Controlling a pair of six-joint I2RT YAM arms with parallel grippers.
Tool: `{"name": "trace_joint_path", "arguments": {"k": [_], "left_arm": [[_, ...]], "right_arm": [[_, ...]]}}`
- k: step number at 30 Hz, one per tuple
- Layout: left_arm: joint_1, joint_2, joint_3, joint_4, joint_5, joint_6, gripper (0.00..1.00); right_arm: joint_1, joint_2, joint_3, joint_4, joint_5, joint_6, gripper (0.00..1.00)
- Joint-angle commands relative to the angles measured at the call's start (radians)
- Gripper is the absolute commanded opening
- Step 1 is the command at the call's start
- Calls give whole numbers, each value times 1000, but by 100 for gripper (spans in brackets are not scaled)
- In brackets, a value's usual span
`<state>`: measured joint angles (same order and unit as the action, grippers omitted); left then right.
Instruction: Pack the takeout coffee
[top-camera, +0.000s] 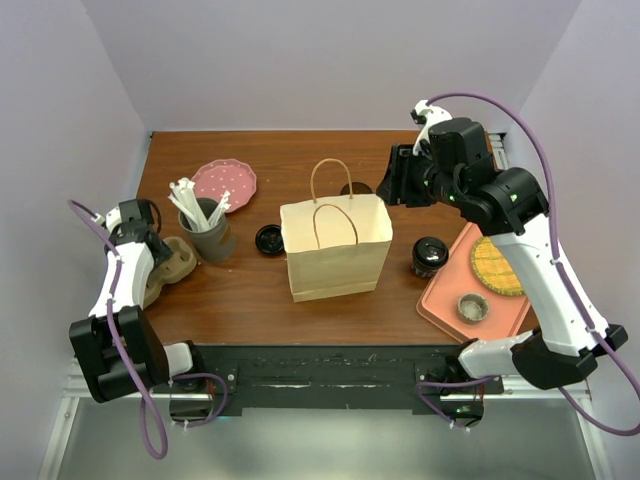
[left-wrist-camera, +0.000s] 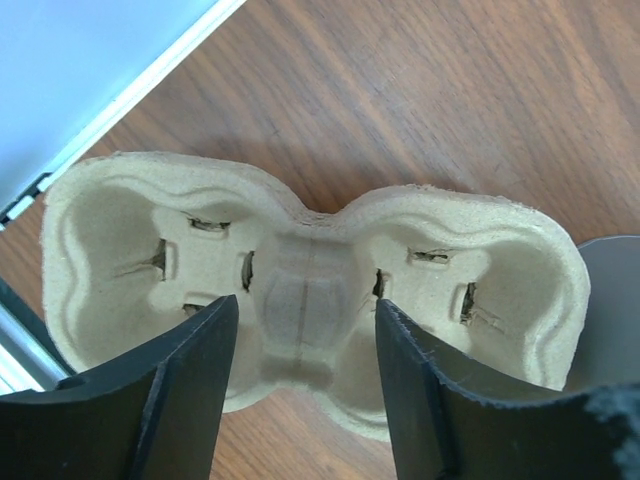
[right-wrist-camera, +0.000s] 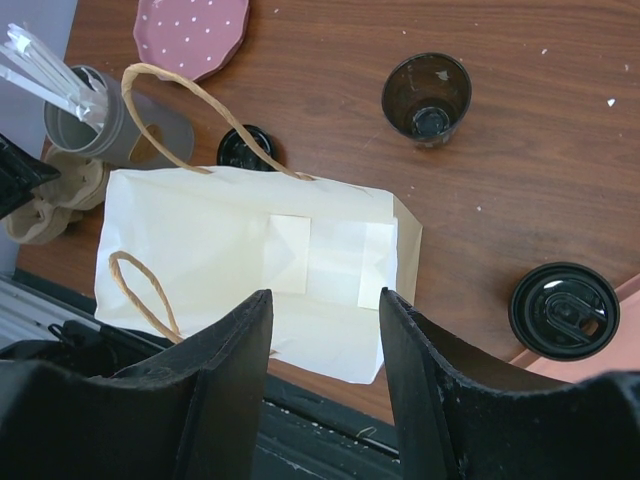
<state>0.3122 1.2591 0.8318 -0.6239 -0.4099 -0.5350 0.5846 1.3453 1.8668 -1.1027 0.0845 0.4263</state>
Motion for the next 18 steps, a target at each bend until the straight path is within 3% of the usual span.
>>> {"name": "trace_joint_path", "arguments": {"k": [1, 11, 18], "left_arm": [[7, 5, -23, 46, 17, -43, 60], [5, 22, -42, 59, 26, -69, 55], [5, 10, 45, 20, -24, -2, 44]], "right_arm": [[6, -12, 2, 9, -20, 3, 51], [8, -6, 6, 3, -17, -4, 51], [8, 0, 2, 10, -17, -4, 51]]}}
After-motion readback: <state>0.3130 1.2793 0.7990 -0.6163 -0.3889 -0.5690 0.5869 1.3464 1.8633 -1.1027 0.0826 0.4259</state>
